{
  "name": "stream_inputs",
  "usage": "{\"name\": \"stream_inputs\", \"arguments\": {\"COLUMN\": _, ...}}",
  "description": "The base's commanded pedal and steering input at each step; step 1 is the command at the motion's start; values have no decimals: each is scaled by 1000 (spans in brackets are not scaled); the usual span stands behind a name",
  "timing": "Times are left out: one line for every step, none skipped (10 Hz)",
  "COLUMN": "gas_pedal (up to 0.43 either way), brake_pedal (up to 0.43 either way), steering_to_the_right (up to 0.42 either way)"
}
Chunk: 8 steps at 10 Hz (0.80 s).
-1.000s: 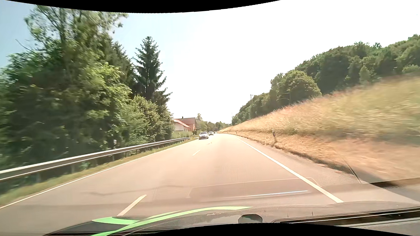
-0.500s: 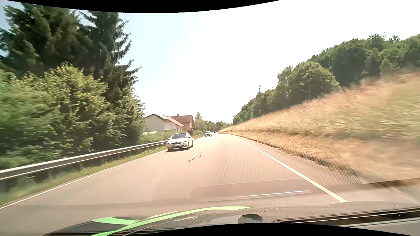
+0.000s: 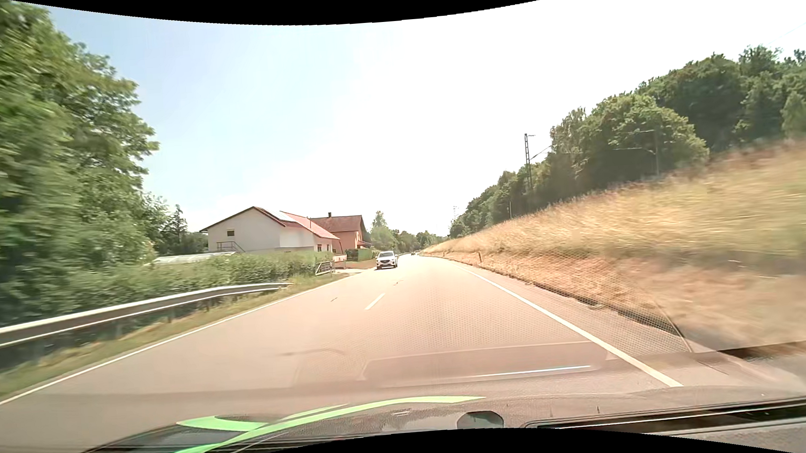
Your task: Follow the waypoints while adhering to traffic rules and regulations
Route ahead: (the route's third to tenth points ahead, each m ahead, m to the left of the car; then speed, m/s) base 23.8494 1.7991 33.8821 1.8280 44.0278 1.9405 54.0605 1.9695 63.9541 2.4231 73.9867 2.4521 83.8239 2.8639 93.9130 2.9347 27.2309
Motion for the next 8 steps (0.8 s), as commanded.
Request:
{"name": "stream_inputs", "arguments": {"gas_pedal": 287, "brake_pedal": 0, "steering_to_the_right": -4}}
{"name": "stream_inputs", "arguments": {"gas_pedal": 287, "brake_pedal": 0, "steering_to_the_right": -4}}
{"name": "stream_inputs", "arguments": {"gas_pedal": 287, "brake_pedal": 0, "steering_to_the_right": -4}}
{"name": "stream_inputs", "arguments": {"gas_pedal": 287, "brake_pedal": 0, "steering_to_the_right": -4}}
{"name": "stream_inputs", "arguments": {"gas_pedal": 287, "brake_pedal": 0, "steering_to_the_right": -4}}
{"name": "stream_inputs", "arguments": {"gas_pedal": 280, "brake_pedal": 0, "steering_to_the_right": -4}}
{"name": "stream_inputs", "arguments": {"gas_pedal": 248, "brake_pedal": 0, "steering_to_the_right": -4}}
{"name": "stream_inputs", "arguments": {"gas_pedal": 228, "brake_pedal": 0, "steering_to_the_right": -4}}
